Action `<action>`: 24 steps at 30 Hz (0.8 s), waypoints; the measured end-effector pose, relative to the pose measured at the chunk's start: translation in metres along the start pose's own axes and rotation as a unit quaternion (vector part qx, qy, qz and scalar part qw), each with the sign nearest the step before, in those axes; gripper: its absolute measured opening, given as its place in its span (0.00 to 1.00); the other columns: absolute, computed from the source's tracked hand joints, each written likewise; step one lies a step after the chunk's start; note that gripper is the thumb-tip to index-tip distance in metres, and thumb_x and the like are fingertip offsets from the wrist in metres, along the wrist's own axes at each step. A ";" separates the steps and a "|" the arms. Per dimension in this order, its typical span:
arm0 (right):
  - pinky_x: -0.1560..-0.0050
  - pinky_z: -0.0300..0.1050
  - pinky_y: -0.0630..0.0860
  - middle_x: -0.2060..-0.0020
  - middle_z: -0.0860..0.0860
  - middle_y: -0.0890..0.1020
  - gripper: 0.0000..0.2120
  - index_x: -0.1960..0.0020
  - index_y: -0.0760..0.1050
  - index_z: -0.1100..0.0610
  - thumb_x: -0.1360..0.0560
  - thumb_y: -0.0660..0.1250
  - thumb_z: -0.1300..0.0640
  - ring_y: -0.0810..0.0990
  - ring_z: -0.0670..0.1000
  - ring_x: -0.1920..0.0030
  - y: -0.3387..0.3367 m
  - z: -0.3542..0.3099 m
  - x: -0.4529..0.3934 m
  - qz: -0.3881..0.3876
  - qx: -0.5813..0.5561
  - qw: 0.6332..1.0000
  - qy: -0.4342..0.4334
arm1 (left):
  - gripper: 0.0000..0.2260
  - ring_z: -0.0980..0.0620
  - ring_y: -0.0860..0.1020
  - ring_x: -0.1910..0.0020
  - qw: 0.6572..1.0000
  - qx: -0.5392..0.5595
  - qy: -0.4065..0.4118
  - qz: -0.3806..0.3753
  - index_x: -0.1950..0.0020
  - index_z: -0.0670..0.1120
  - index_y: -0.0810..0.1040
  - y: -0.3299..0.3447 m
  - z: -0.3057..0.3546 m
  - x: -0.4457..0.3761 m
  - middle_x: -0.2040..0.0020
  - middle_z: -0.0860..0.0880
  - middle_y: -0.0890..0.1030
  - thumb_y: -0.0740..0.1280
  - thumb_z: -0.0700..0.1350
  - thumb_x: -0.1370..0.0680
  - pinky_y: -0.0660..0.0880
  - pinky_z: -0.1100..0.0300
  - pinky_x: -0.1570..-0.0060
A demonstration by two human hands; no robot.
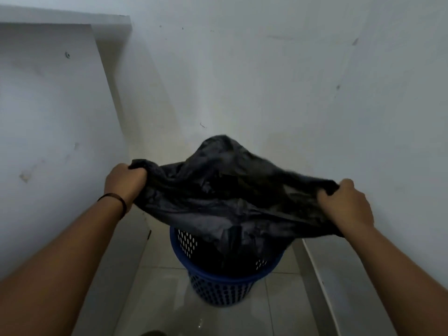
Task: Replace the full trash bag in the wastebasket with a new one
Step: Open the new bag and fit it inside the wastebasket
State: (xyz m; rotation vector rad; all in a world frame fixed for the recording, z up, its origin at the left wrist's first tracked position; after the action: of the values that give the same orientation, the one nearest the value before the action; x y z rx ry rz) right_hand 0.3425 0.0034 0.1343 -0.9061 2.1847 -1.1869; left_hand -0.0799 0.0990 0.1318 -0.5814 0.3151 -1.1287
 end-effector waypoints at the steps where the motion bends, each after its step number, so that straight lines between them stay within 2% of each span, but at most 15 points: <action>1: 0.63 0.46 0.69 0.53 0.61 0.78 0.21 0.44 0.70 0.63 0.26 0.61 0.46 0.77 0.60 0.58 0.004 0.007 0.001 -0.012 0.058 0.998 -0.006 | 0.07 0.42 0.74 0.64 0.998 -0.053 0.018 0.021 0.57 0.38 0.74 -0.004 -0.005 -0.001 0.59 0.38 0.77 0.59 0.40 0.28 0.69 0.57 0.68; 3: 0.67 0.43 0.68 0.62 0.55 0.75 0.21 0.45 0.73 0.61 0.27 0.60 0.44 0.73 0.54 0.66 0.011 0.012 0.002 -0.048 0.146 0.988 -0.004 | 0.06 0.43 0.75 0.62 0.989 -0.116 0.084 0.023 0.54 0.40 0.73 -0.004 -0.008 0.001 0.59 0.41 0.76 0.62 0.39 0.30 0.69 0.58 0.69; 4: 0.65 0.42 0.70 0.63 0.53 0.74 0.22 0.43 0.72 0.60 0.28 0.61 0.43 0.73 0.53 0.66 0.014 0.009 0.004 -0.058 0.180 0.982 -0.008 | 0.13 0.43 0.76 0.57 0.982 -0.137 0.130 -0.002 0.47 0.41 0.72 0.001 -0.008 0.002 0.54 0.43 0.76 0.63 0.37 0.30 0.72 0.57 0.64; 6: 0.49 0.52 0.72 0.48 0.56 0.75 0.31 0.33 0.63 0.56 0.31 0.65 0.43 0.75 0.57 0.50 0.027 -0.004 0.007 -0.052 0.260 0.961 -0.077 | 0.25 0.45 0.75 0.47 0.949 -0.188 0.239 -0.080 0.35 0.47 0.69 0.017 -0.004 0.010 0.44 0.46 0.75 0.65 0.34 0.31 0.74 0.55 0.49; 8: 0.35 0.63 0.58 0.32 0.58 0.65 0.41 0.26 0.52 0.50 0.34 0.68 0.45 0.65 0.58 0.33 0.048 -0.029 0.019 -0.034 0.303 0.918 -0.252 | 0.25 0.47 0.76 0.48 0.917 -0.207 0.315 -0.127 0.36 0.48 0.72 0.033 -0.002 0.021 0.44 0.46 0.78 0.64 0.32 0.31 0.74 0.56 0.47; 9: 0.32 0.64 0.52 0.28 0.56 0.61 0.43 0.25 0.51 0.49 0.34 0.69 0.46 0.60 0.57 0.29 0.059 -0.041 0.030 -0.036 0.295 0.895 -0.332 | 0.22 0.48 0.76 0.51 0.915 -0.190 0.334 -0.125 0.39 0.47 0.75 0.037 -0.001 0.025 0.47 0.45 0.80 0.63 0.32 0.31 0.74 0.58 0.51; 11: 0.31 0.63 0.49 0.29 0.55 0.63 0.39 0.26 0.57 0.49 0.33 0.70 0.51 0.61 0.56 0.29 0.077 -0.060 0.049 -0.056 0.267 0.855 -0.440 | 0.18 0.49 0.77 0.59 0.931 -0.131 0.327 -0.099 0.45 0.45 0.78 0.040 0.000 0.029 0.53 0.44 0.81 0.60 0.30 0.30 0.71 0.63 0.60; 13: 0.32 0.55 0.58 0.36 0.55 0.71 0.27 0.32 0.68 0.53 0.31 0.66 0.59 0.69 0.56 0.34 0.090 -0.071 0.058 -0.082 0.204 0.842 -0.493 | 0.19 0.47 0.78 0.55 0.940 -0.090 0.321 -0.068 0.43 0.44 0.77 0.040 0.001 0.032 0.51 0.43 0.80 0.59 0.30 0.30 0.70 0.67 0.57; 14: 0.35 0.50 0.64 0.39 0.56 0.75 0.23 0.35 0.72 0.56 0.31 0.63 0.64 0.72 0.56 0.38 0.088 -0.073 0.056 -0.093 0.117 0.866 -0.477 | 0.21 0.46 0.77 0.48 0.940 -0.080 0.328 -0.047 0.40 0.42 0.76 0.039 0.002 0.031 0.46 0.42 0.79 0.59 0.29 0.30 0.69 0.66 0.49; 16: 0.39 0.41 0.67 0.42 0.57 0.79 0.23 0.40 0.76 0.58 0.32 0.60 0.70 0.76 0.56 0.42 0.070 -0.074 0.042 -0.050 -0.120 0.928 -0.350 | 0.27 0.47 0.71 0.36 0.930 -0.063 0.362 -0.019 0.34 0.39 0.72 0.037 0.005 0.031 0.35 0.41 0.73 0.58 0.26 0.32 0.62 0.65 0.37; 18: 0.44 0.35 0.67 0.43 0.56 0.80 0.23 0.41 0.77 0.56 0.32 0.57 0.70 0.77 0.55 0.43 0.047 -0.069 0.021 0.050 -0.275 0.943 -0.180 | 0.30 0.47 0.65 0.31 0.889 -0.082 0.446 -0.061 0.30 0.39 0.68 0.042 0.014 0.041 0.29 0.41 0.67 0.56 0.27 0.32 0.58 0.62 0.31; 19: 0.46 0.36 0.67 0.43 0.56 0.80 0.23 0.41 0.77 0.54 0.31 0.56 0.69 0.77 0.55 0.43 0.041 -0.065 0.011 0.072 -0.316 0.940 -0.105 | 0.30 0.44 0.64 0.29 0.858 -0.111 0.493 -0.089 0.30 0.39 0.67 0.050 0.016 0.047 0.28 0.40 0.66 0.54 0.29 0.32 0.59 0.55 0.30; 21: 0.50 0.39 0.67 0.43 0.56 0.80 0.19 0.43 0.77 0.53 0.28 0.55 0.63 0.76 0.55 0.44 0.039 -0.060 0.000 0.048 -0.308 0.950 -0.016 | 0.32 0.40 0.63 0.29 0.797 -0.191 0.560 -0.120 0.29 0.41 0.67 0.074 0.018 0.059 0.28 0.41 0.65 0.50 0.34 0.33 0.58 0.43 0.30; 22: 0.51 0.41 0.67 0.43 0.58 0.80 0.16 0.45 0.77 0.54 0.27 0.55 0.60 0.76 0.57 0.45 0.042 -0.060 -0.001 0.016 -0.237 0.971 -0.016 | 0.33 0.41 0.61 0.27 0.783 -0.227 0.563 -0.136 0.27 0.45 0.65 0.088 0.018 0.063 0.26 0.43 0.64 0.50 0.36 0.33 0.55 0.41 0.30; 24: 0.51 0.46 0.71 0.44 0.61 0.80 0.15 0.46 0.77 0.57 0.25 0.57 0.52 0.78 0.60 0.46 0.059 -0.061 0.006 -0.098 -0.010 0.990 -0.103 | 0.31 0.48 0.52 0.24 0.803 -0.259 0.495 -0.208 0.25 0.51 0.58 0.118 0.013 0.064 0.23 0.50 0.58 0.52 0.36 0.28 0.44 0.41 0.28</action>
State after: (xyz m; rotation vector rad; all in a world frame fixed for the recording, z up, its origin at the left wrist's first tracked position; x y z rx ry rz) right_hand 0.2783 0.0556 0.1136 -1.2184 1.9816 -1.1070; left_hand 0.0420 0.0795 0.0766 -0.4912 1.5028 -1.7385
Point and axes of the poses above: each hand's wrist, its own x-axis away from the middle knuckle, its own y-axis out of the palm, z = x × y, the point moved 4 cm from there along -x, towards the middle knuckle
